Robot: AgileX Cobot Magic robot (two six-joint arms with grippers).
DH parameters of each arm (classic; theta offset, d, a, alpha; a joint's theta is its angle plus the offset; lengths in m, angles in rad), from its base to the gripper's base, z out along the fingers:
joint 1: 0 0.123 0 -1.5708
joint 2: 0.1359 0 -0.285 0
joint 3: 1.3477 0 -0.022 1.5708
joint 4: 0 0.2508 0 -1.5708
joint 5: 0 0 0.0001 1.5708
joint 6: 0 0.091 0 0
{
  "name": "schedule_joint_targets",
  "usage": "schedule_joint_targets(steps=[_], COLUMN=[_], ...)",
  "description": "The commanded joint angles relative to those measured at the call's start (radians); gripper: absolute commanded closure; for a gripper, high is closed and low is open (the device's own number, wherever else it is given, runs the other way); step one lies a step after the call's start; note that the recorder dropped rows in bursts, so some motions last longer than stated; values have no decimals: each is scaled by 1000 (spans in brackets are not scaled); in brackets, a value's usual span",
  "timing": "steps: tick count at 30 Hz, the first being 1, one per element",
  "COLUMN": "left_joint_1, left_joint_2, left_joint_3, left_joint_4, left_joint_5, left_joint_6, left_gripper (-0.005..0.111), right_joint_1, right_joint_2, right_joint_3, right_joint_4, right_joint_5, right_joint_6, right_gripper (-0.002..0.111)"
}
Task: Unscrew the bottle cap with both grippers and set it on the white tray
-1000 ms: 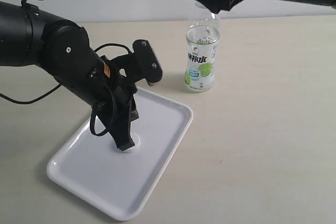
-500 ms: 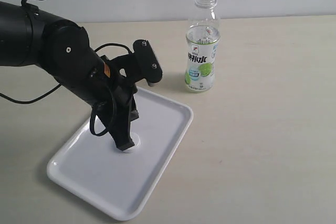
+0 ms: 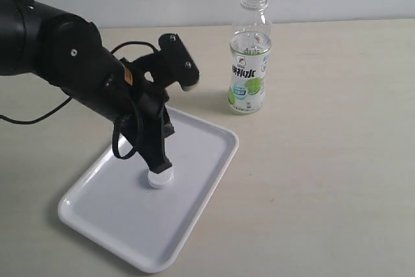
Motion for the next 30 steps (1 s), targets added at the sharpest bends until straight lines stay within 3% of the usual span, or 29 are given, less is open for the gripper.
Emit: schedule_joint_targets(steps=[1, 5, 9, 12, 16, 23, 30], left_joint_1=[-2, -2, -24, -51, -55, -55, -55], left_joint_2=[-125, -309, -570, -749, -949, -1217, -1391], left_joint_3=[12, 150, 429, 616, 792, 978, 1020], left_joint_4=[-41, -133, -317, -345, -319, -255, -191], left_joint_5=[-38, -244, -679, -873, -904, -905, -880], left_joint_6=[-69, -87, -91, -171, -245, -368, -450], left_gripper=[107, 107, 107, 107, 107, 107, 107], right_joint_1=[-2, -2, 0, 0, 0, 0, 0], right_joint_2=[-58, -193, -356, -463, -593, -825, -980], right_joint_3=[62, 202, 366, 504, 659, 870, 980], right_joint_4=[-104, -87, -62, -59, 31, 210, 260], right_joint_5=[166, 459, 625, 679, 713, 694, 706], right_joint_6=[65, 9, -34, -51, -135, -274, -325], right_gripper=[108, 108, 108, 108, 108, 108, 108])
